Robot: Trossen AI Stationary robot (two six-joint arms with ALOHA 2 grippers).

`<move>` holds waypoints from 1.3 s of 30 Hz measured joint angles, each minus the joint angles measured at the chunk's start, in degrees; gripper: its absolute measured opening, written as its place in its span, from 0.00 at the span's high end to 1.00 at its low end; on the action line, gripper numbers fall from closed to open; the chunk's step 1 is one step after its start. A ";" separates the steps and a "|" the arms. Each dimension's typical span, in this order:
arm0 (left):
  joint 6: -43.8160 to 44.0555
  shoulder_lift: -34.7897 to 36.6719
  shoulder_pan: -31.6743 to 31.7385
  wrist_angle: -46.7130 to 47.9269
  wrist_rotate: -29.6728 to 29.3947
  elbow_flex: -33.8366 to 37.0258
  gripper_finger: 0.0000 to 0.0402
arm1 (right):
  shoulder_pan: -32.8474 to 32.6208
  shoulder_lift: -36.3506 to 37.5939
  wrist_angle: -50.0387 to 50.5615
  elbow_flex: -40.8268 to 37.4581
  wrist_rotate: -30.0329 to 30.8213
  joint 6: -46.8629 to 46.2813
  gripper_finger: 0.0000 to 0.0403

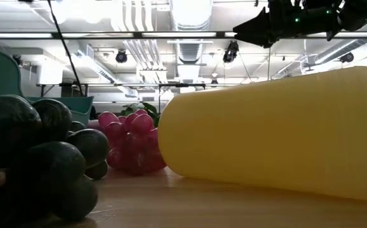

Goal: Pick & Place Food Item
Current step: Put the transparent water bottle into the green bin

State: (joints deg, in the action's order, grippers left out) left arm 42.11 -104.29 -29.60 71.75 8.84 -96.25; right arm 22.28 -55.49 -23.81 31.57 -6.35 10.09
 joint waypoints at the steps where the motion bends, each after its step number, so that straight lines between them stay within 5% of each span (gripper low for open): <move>1: -0.13 -0.80 -0.06 0.04 -0.01 0.00 0.36 | -0.01 0.00 0.00 0.01 0.00 0.00 0.24; 18: 3.33 -9.46 -0.02 -0.16 -0.49 0.04 0.37 | -0.02 -0.01 0.02 0.01 0.02 0.00 0.24; 39: -7.66 -15.23 0.21 -1.25 4.15 0.17 0.37 | 0.00 0.00 0.02 0.02 0.02 0.00 0.24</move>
State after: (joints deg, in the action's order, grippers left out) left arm 34.46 -119.52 -29.39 70.50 12.99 -96.07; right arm 22.28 -55.48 -23.79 31.59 -6.33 10.09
